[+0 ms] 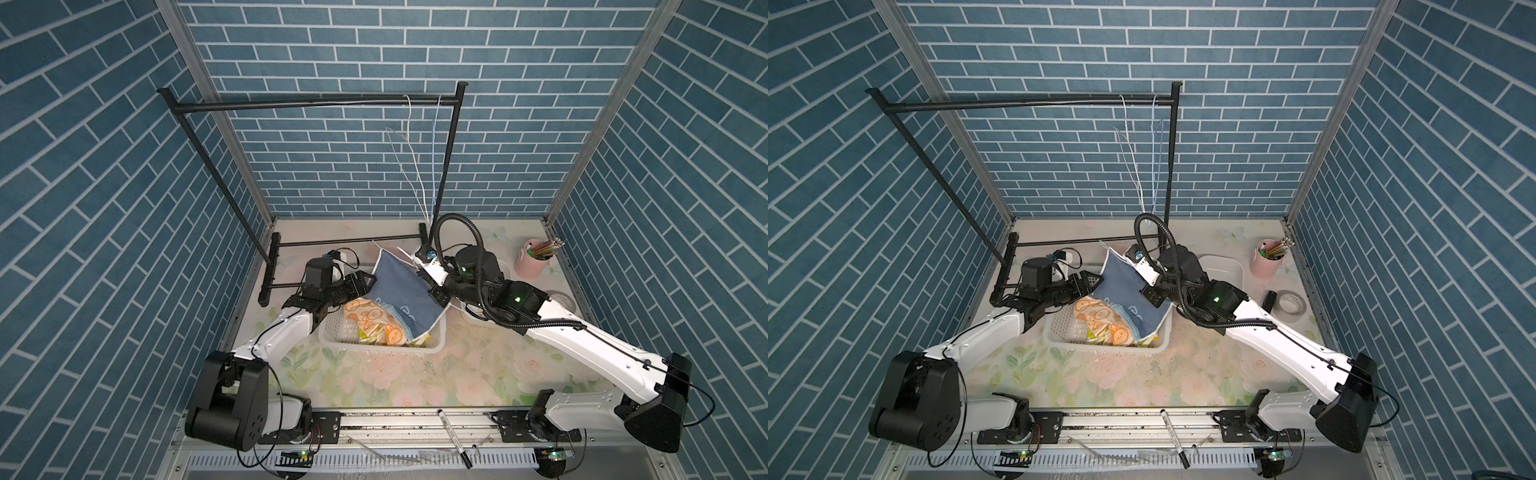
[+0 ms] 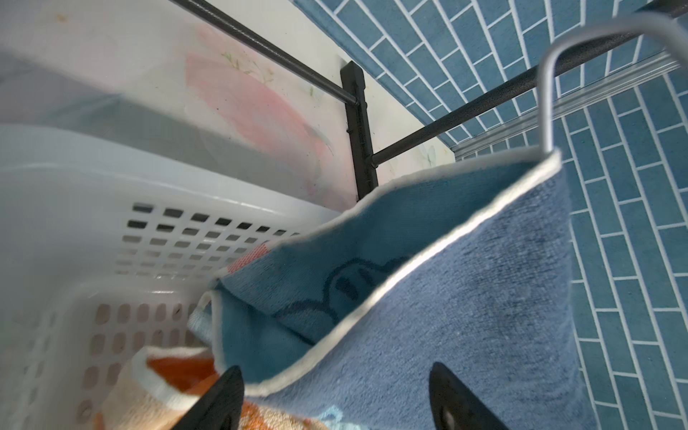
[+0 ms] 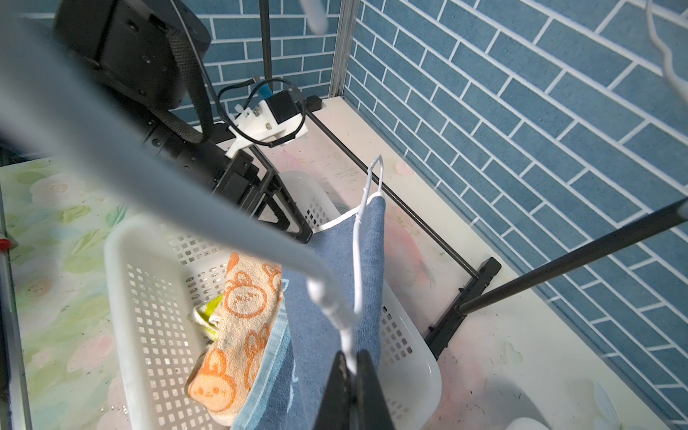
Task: Remove the clothespins securing towels to the hanger
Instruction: Remove the towel from the hanger.
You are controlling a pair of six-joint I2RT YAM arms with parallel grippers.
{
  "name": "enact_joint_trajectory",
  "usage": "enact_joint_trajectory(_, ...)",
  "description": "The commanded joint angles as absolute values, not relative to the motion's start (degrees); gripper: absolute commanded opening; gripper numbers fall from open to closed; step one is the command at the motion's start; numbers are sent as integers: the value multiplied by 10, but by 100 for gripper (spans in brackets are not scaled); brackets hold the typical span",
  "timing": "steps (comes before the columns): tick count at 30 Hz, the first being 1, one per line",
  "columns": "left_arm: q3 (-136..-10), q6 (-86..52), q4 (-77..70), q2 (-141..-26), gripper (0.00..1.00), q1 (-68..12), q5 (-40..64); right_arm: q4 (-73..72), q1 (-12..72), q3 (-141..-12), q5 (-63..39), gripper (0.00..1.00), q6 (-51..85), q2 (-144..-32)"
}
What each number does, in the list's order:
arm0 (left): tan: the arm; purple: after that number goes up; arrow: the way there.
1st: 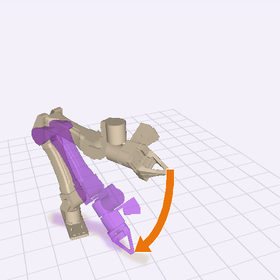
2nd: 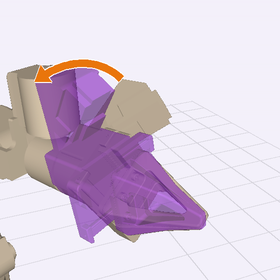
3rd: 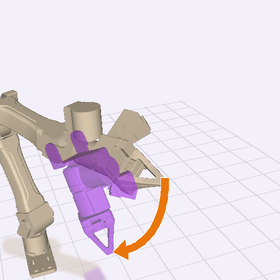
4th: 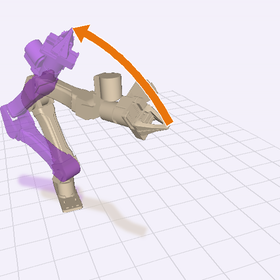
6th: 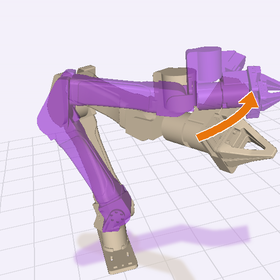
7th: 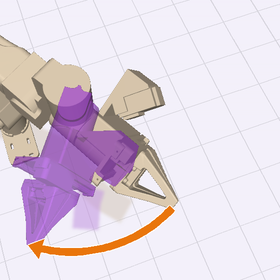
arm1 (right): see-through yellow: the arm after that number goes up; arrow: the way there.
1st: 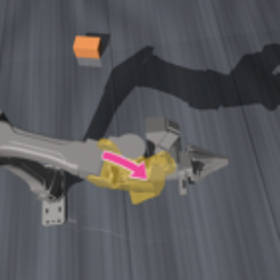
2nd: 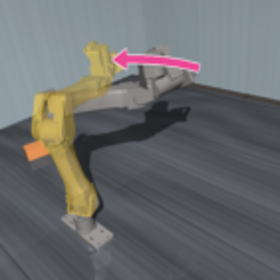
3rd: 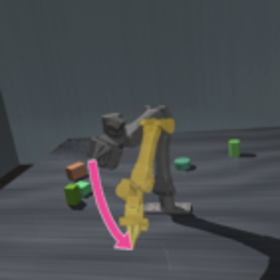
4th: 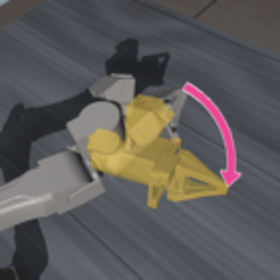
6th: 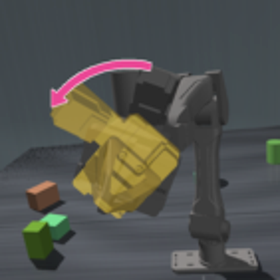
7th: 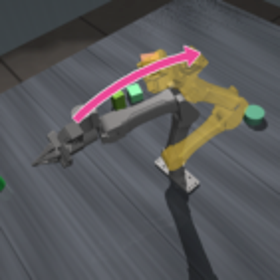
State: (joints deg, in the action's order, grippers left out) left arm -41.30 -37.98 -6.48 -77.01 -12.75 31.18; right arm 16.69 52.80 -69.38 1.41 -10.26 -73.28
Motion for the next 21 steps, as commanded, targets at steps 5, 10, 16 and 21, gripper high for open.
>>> enact_joint_trajectory(5, -448, -363, -105, -809, 74, -125, 368, 144, 520, -687, 6, 0, -76, -722)
enact_joint_trajectory(10, -454, -358, -95, -826, 60, -126, 387, 140, 519, -687, 6, 0, -74, -722)
enact_joint_trajectory(16, -475, -348, -63, -844, 36, -130, 396, 134, 517, -687, 6, 0, -69, -724)
enact_joint_trajectory(21, -483, -335, -45, -827, 12, -131, 386, 143, 516, -692, 19, 0, -67, -729)
